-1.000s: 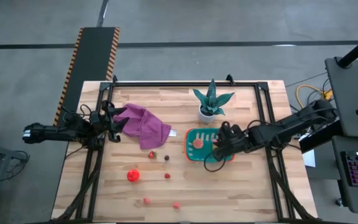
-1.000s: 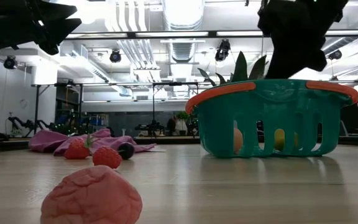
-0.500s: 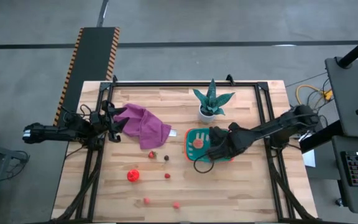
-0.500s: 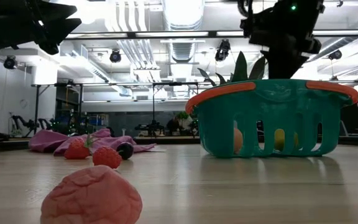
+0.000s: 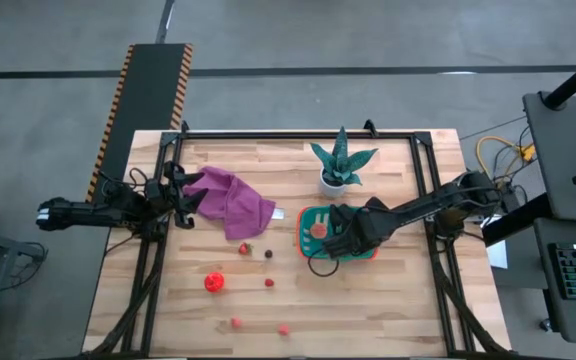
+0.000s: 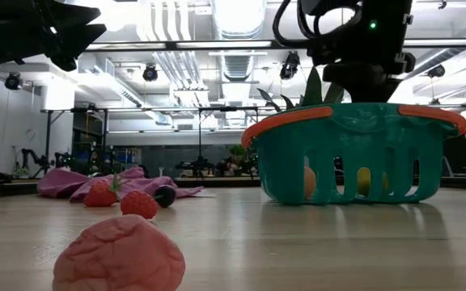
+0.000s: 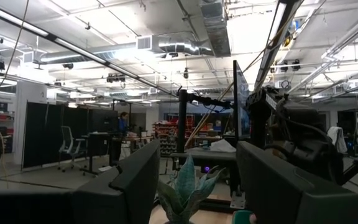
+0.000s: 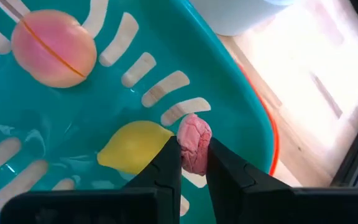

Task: Pick and placing Produce into tupperware
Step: Put the top apricot into the green basket, then put the right apricot into the green basket

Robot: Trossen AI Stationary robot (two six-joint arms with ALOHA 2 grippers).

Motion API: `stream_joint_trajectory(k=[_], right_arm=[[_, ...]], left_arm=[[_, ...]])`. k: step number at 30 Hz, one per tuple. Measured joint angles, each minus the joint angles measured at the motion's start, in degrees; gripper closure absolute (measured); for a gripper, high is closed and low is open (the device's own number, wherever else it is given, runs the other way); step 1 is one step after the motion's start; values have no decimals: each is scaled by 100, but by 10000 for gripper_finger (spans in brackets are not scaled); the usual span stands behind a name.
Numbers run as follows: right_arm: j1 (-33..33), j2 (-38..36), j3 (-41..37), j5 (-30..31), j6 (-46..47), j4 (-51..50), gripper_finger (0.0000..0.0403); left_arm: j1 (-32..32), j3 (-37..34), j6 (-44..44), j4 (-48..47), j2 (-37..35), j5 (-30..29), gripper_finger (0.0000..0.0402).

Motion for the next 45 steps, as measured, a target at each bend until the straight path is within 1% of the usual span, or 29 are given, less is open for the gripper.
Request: stream_joint_trajectory(k=[6, 17, 25, 27, 31, 33, 35, 38, 42, 45], right_arm=[[0, -4, -13, -2, 9, 1, 352], [0, -7, -13, 4, -88, 3, 291], [0, -9, -13, 84, -117, 1, 280], [10, -19, -15, 343, -174, 2, 280], [213, -181, 20, 1201, -203, 12, 280], [365, -324, 90, 1526, -210, 113, 281], [542, -502, 134, 1714, -437, 458, 281], [876, -820, 143, 1706, -1246, 1382, 282], [1434, -1169, 140, 1574, -2522, 3137, 282], [1812, -1348, 140, 1252, -3501, 4617, 282]], left_arm=[[0, -1, 0, 3, 0, 0, 203], [0, -2, -2, 1, 7, 0, 203], [0, -1, -2, 2, 7, 0, 203], [0, 0, -2, 1, 7, 0, 203], [0, -1, -3, 1, 7, 0, 203], [0, 0, -3, 1, 7, 0, 203], [0, 0, -2, 0, 7, 2, 203], [-2, 0, -2, 1, 9, 2, 203], [-2, -1, -2, -4, 2, 2, 203], [-2, 0, -4, -4, 2, 2, 203]])
